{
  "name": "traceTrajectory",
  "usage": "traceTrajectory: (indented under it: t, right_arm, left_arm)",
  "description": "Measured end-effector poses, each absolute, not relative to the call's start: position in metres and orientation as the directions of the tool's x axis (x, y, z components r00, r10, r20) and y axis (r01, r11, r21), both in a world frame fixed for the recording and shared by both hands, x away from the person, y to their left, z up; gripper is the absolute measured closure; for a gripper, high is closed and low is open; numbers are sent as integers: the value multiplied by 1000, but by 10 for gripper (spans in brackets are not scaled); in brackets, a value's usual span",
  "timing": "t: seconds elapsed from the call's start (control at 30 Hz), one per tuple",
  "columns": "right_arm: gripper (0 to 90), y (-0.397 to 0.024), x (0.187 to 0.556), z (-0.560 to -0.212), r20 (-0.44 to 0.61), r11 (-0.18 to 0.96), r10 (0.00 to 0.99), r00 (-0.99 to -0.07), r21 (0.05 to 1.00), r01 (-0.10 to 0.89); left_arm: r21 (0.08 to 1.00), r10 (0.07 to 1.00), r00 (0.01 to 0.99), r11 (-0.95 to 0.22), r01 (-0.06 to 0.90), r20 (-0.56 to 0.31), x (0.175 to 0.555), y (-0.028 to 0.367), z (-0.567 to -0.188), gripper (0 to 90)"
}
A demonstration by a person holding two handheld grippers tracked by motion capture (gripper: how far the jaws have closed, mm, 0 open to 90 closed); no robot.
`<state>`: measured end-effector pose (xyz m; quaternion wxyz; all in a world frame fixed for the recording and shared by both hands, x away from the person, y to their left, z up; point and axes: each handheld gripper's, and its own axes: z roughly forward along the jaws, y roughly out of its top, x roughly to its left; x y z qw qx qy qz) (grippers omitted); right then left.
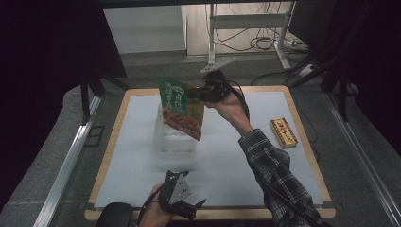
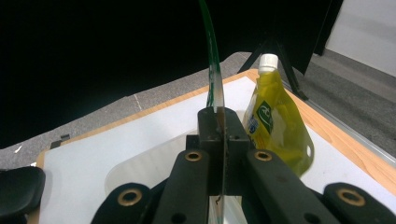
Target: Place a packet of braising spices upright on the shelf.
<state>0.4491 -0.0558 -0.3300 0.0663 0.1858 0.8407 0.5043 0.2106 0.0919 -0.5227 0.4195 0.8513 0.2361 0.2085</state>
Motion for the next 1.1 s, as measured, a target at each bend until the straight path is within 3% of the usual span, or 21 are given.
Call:
traceTrajectory:
  t: [0.97,1.1]
  right_arm:
    - [881,-28,465,-374,111,422,388,-915,861,283]
    - [823,-30,466,-374,109,429,399,-910,855,290]
  left_arm:
    - [802,568,807,-552,229,161,211,90,-524,0]
    - [800,567,807,-556,225,167,210,90,-524,0]
